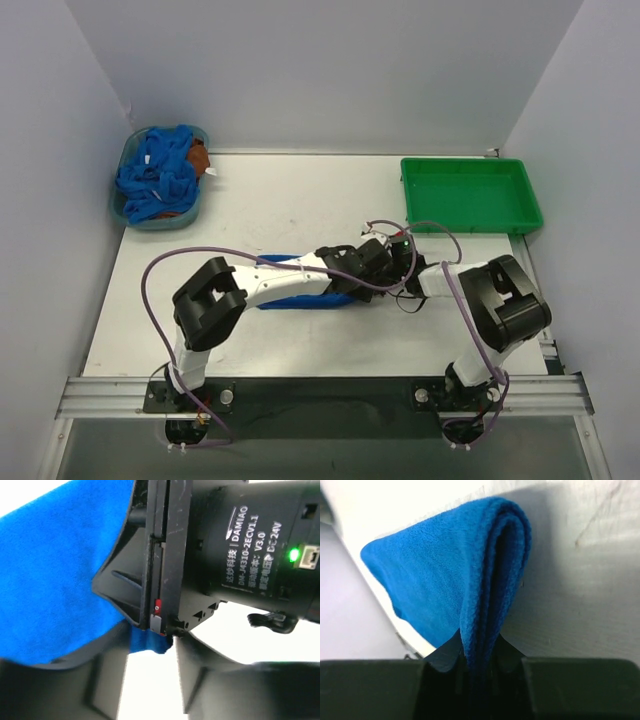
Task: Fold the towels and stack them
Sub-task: Neatly place the folded towel into the bin
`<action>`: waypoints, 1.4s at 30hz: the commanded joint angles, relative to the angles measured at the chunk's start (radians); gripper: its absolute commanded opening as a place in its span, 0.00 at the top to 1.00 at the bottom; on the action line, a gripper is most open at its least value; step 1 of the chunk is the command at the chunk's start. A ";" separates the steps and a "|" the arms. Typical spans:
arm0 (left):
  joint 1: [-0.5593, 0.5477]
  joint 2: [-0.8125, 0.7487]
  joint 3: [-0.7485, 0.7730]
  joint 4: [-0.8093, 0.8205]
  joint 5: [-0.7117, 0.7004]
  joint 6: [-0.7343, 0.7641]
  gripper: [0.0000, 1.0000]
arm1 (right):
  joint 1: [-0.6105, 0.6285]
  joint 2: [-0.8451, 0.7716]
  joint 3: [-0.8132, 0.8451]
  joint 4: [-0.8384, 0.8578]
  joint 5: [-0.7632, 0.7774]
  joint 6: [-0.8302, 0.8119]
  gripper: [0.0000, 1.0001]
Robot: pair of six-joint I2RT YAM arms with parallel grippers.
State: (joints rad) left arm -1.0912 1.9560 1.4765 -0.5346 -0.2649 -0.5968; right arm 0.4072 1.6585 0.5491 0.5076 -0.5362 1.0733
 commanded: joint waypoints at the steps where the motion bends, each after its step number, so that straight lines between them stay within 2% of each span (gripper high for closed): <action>1: 0.030 -0.064 0.051 0.048 0.006 -0.020 0.41 | -0.027 -0.014 0.093 -0.248 0.055 -0.174 1.00; 3: 0.071 -0.129 0.019 0.051 0.032 -0.029 0.30 | -0.051 0.000 0.152 -0.343 0.056 -0.273 1.00; 4: 0.086 -0.155 0.005 0.056 0.039 -0.031 0.21 | -0.059 0.004 0.178 -0.375 0.056 -0.306 1.00; 6: 0.143 -0.245 -0.051 0.061 0.064 -0.023 0.15 | -0.089 0.024 0.268 -0.461 0.055 -0.396 1.00; 7: 0.171 -0.276 -0.074 0.065 0.075 -0.017 0.08 | -0.100 0.032 0.303 -0.486 0.053 -0.424 1.00; 11: 0.336 -0.475 -0.195 0.059 0.131 0.055 0.03 | -0.140 0.076 0.527 -0.671 0.085 -0.585 1.00; 12: 0.382 -0.508 -0.258 0.058 0.147 0.069 0.03 | -0.148 0.098 0.564 -0.691 0.093 -0.611 1.00; 13: 0.474 -0.538 -0.286 0.055 0.147 0.086 0.03 | -0.163 0.110 0.599 -0.705 0.102 -0.660 1.00; 16: 0.617 -0.641 -0.408 0.045 0.159 0.159 0.03 | -0.189 0.173 0.765 -0.756 0.125 -0.726 1.00; 17: 0.711 -0.661 -0.433 0.039 0.168 0.187 0.03 | -0.209 0.193 0.806 -0.785 0.133 -0.774 1.00; 20: 0.810 -0.735 -0.539 0.054 0.167 0.207 0.02 | -0.260 0.296 0.994 -0.845 0.130 -0.837 1.00; 23: 0.821 -0.749 -0.602 0.093 0.183 0.218 0.03 | -0.303 0.392 1.147 -0.865 0.105 -0.855 1.00; 29: 0.827 -0.707 -0.579 0.064 0.147 0.246 0.02 | -0.401 0.475 1.330 -0.941 0.154 -0.998 1.00; 34: 0.827 -0.677 -0.582 0.065 0.116 0.246 0.03 | -0.467 0.494 1.358 -0.994 0.270 -1.176 1.00; 42: 0.829 -0.560 -0.567 0.064 0.122 0.232 0.03 | -0.522 0.549 1.391 -0.992 0.363 -1.290 1.00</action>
State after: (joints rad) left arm -0.2684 1.3689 0.8639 -0.5007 -0.1413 -0.3706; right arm -0.1020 2.1742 1.8870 -0.4545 -0.2470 -0.1303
